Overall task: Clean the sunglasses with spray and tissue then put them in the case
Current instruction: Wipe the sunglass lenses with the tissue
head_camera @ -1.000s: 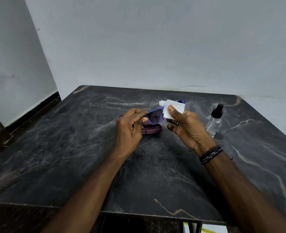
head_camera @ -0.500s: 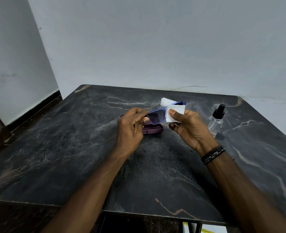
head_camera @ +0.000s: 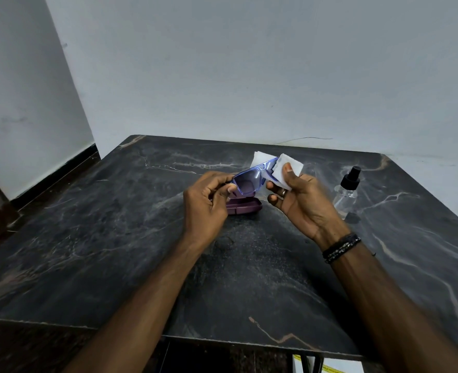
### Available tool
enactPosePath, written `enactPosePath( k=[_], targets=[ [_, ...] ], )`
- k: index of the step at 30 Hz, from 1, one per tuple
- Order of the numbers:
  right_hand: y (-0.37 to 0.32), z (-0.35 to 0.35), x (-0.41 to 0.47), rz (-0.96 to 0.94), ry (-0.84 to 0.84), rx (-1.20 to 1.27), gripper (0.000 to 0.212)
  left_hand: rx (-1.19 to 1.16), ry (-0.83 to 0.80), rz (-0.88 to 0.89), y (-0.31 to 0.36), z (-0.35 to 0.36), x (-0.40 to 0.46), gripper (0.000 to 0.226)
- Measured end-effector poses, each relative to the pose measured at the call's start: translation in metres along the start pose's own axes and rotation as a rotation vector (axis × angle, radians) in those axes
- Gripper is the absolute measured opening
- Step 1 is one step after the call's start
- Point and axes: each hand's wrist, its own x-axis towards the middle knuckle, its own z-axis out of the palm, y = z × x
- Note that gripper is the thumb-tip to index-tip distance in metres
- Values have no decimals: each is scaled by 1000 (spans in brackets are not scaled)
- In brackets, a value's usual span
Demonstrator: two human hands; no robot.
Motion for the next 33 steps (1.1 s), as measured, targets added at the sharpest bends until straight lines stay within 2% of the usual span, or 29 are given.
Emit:
enactPosePath(
  k=[5,10,20,26,33],
  targets=[
    [1,-1,1,1,72,-44,18,-41,48,-21,-4,0,0,29],
    [4,3,-3,7,47,-111,18,-43,25,2,-4,1,-1,14],
    [19,10,-5,5,-68,-201,20,-28,22,31,-8,3,-2,19],
    [26,12,-4,9,-54,-199,35,150,-11,182,-8,2,-3,18],
    [28,8,-3,-9,-59,-175,35,196,-12,238,-7,1,-3,21]
  ],
)
